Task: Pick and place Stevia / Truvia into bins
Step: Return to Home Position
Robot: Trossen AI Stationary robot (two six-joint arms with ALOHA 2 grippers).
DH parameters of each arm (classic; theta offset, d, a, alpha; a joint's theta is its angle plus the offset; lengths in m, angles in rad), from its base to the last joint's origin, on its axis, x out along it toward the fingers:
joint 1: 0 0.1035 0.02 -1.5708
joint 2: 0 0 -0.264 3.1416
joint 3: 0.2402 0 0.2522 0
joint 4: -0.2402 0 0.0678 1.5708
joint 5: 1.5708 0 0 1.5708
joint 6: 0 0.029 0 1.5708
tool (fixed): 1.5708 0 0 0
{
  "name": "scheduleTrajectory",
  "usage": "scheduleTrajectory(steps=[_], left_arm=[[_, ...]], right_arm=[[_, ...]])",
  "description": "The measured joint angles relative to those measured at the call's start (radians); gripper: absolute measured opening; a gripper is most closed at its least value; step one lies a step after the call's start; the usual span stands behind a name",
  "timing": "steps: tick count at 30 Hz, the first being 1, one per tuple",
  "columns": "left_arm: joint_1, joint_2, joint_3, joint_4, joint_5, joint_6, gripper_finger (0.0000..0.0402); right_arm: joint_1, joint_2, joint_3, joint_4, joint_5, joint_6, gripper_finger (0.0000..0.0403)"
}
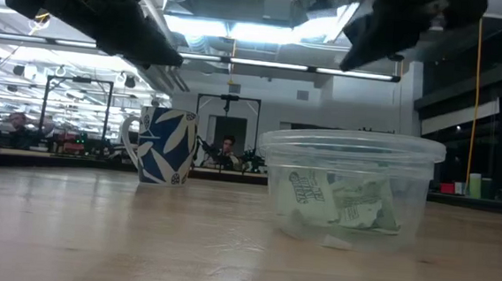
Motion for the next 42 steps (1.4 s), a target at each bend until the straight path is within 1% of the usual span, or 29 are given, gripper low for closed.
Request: scheduleTrajectory(steps=[2, 4, 7, 11, 13, 16, 18, 20, 23, 29, 32, 36, 40, 42], left_arm=[[0.002, -0.012, 0.0, -0.026, -0.004, 0.041, 0.0002], [0.01, -0.043, 0.0, -0.063, -0.031, 0.07, 0.0003], [0.037, -0.124, 0.0, -0.159, -0.099, 0.075, 0.0001], [0.089, -0.248, -0.002, -0.281, -0.101, 0.076, 0.0002], [0.112, -0.297, -0.027, -0.246, -0.075, 0.094, 0.0002], [0.145, -0.363, -0.108, -0.145, -0.025, 0.133, 0.0001], [0.168, -0.412, -0.175, -0.083, -0.023, 0.135, 0.0002], [0.191, -0.462, -0.232, -0.044, -0.022, 0.122, 0.0002], [0.217, -0.554, -0.288, -0.045, -0.012, 0.093, 0.0001], [0.245, -0.751, -0.374, -0.06, -0.007, 0.103, 0.0001], [0.26, -0.833, -0.424, -0.072, -0.01, 0.095, 0.0001], [0.272, -0.914, -0.423, -0.151, -0.022, 0.093, 0.0002], [0.272, -0.977, -0.423, -0.197, -0.029, 0.134, 0.0002], [0.272, -1.005, -0.423, -0.214, -0.049, 0.153, 0.0002]], right_arm=[[-0.035, -0.054, -0.073, 0.06, 0.0, -0.005, 0.0004], [-0.071, -0.101, -0.135, 0.11, 0.0, -0.01, 0.0002], [-0.122, -0.149, -0.198, 0.159, -0.004, -0.011, 0.0002], [-0.179, -0.18, -0.243, 0.19, -0.045, -0.057, 0.0002], [-0.213, -0.182, -0.258, 0.228, -0.076, -0.095, 0.0002], [-0.288, -0.183, -0.286, 0.32, -0.194, -0.145, 0.0001], [-0.343, -0.183, -0.304, 0.353, -0.275, -0.154, 0.0001], [-0.394, -0.183, -0.309, 0.354, -0.314, -0.152, 0.0001], [-0.461, -0.183, -0.308, 0.36, -0.357, -0.16, 0.0001], [-0.577, -0.193, -0.308, 0.377, -0.495, -0.161, 0.0], [-0.605, -0.194, -0.308, 0.405, -0.531, -0.159, 0.0], [-0.627, -0.212, -0.308, 0.427, -0.542, -0.159, 0.0], [-0.649, -0.271, -0.311, 0.426, -0.562, -0.162, 0.0], [-0.669, -0.322, -0.339, 0.438, -0.562, -0.156, 0.0]])
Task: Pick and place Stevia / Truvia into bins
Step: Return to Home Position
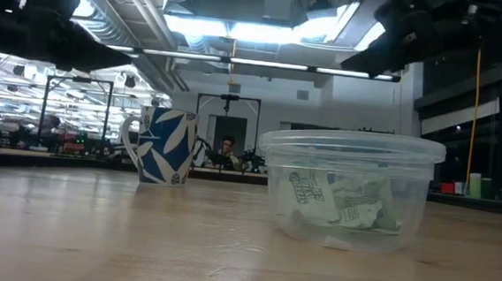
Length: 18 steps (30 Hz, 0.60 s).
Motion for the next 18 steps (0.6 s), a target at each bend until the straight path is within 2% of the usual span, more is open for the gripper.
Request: scheduleTrajectory(steps=[5, 11, 18], left_arm=[[0.025, -0.034, 0.0, 0.002, -0.006, 0.031, 0.0001], [0.107, -0.034, 0.0, 0.001, -0.004, 0.029, 0.0001], [0.199, -0.034, 0.0, -0.016, 0.098, -0.017, 0.0001]], right_arm=[[-0.019, -0.166, -0.148, 0.098, 0.001, 0.078, 0.0], [-0.019, -0.363, -0.304, 0.137, 0.001, 0.168, 0.0], [-0.019, -0.55, -0.431, 0.148, -0.024, 0.205, 0.0]])
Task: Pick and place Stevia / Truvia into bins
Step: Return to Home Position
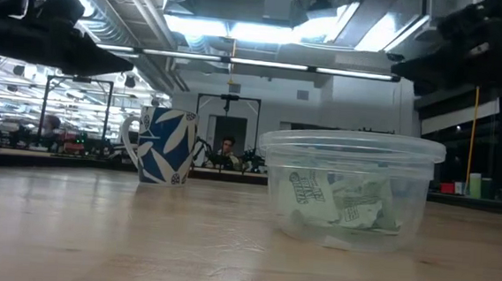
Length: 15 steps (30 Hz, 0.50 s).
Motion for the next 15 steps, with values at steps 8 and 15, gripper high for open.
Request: scheduleTrajectory(steps=[8, 15], left_arm=[[0.063, 0.0, 0.0, -0.001, 0.004, -0.018, 0.0001], [0.069, 0.0, 0.0, 0.0, -0.004, -0.017, 0.0002]], right_arm=[[0.0, -0.203, -0.073, -0.037, -0.004, -0.004, 0.0], [0.0, -0.316, -0.135, -0.04, -0.001, 0.015, 0.0]])
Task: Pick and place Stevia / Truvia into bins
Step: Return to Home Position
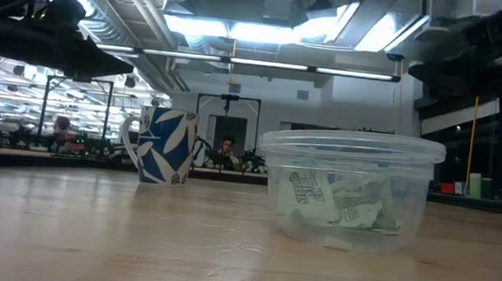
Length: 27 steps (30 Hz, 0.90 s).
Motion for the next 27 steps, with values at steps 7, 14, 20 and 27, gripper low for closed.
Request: scheduleTrajectory(steps=[7, 14, 20, 27], left_arm=[[0.0, 0.0, 0.0, 0.004, -0.019, 0.0, 0.0003], [-0.003, 0.0, 0.0, -0.005, 0.042, -0.068, 0.0002], [-0.003, 0.0, 0.0, -0.004, 0.036, -0.071, 0.0005], [-0.003, 0.0, 0.0, -0.004, 0.035, -0.071, 0.0006]], right_arm=[[0.0, -0.051, -0.075, 0.033, 0.002, 0.013, 0.0], [0.0, -0.065, -0.074, 0.06, -0.004, 0.014, 0.0], [0.0, -0.064, -0.074, 0.056, -0.019, 0.022, 0.0], [0.0, -0.064, -0.074, 0.046, -0.018, 0.116, 0.0014]])
